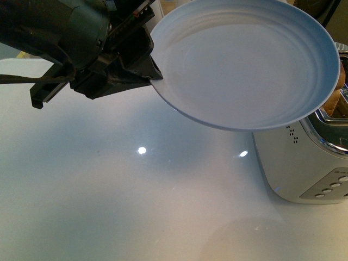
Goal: Left arm holds plate, right arm toasts bread
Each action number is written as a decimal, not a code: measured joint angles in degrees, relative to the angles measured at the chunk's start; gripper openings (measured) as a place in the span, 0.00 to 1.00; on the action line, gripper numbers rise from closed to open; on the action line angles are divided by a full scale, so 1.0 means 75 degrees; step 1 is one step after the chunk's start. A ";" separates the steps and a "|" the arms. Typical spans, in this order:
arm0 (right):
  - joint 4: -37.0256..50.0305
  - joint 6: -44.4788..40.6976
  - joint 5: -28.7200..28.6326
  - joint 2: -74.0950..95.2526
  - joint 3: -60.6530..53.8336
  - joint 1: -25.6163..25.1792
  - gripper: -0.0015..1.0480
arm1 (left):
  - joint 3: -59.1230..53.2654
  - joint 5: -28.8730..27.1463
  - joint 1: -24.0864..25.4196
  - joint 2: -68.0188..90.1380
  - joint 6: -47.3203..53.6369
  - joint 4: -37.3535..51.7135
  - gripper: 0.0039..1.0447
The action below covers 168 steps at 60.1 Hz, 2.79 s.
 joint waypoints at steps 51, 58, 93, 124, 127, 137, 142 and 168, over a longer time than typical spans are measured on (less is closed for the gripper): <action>-0.1486 0.0000 0.0003 -0.1454 0.0003 -0.0003 0.57 | 0.0000 -0.0009 -0.0052 0.0000 0.0000 0.0000 0.03; -0.1486 0.0000 0.0003 -0.1454 0.0003 -0.0003 0.76 | 0.0000 -0.0023 -0.0052 0.0000 0.0000 0.0000 0.03; -0.1489 0.0003 0.0003 -0.1454 0.0003 -0.0003 0.92 | -0.0265 0.0166 0.0662 -0.0157 0.0659 -0.0175 0.03; -0.1489 0.0003 0.0003 -0.1457 0.0003 -0.0003 0.92 | -0.1582 0.1614 0.4220 -0.0391 0.3518 -0.0172 0.03; -0.1489 0.0003 0.0003 -0.1457 0.0003 -0.0003 0.92 | -0.1655 0.1690 0.4488 -0.0262 0.3716 -0.0096 0.03; -0.1489 0.0003 0.0003 -0.1457 0.0003 -0.0003 0.92 | -0.1816 0.2066 0.5683 0.0659 0.4995 0.0023 0.03; -0.1489 0.0003 0.0003 -0.1457 0.0003 -0.0003 0.92 | -0.1810 0.2209 0.6094 0.1096 0.5592 0.0009 0.03; -0.1489 0.0003 0.0003 -0.1460 0.0003 -0.0003 0.92 | -0.1206 0.2101 0.7356 0.3139 0.7417 0.0061 0.03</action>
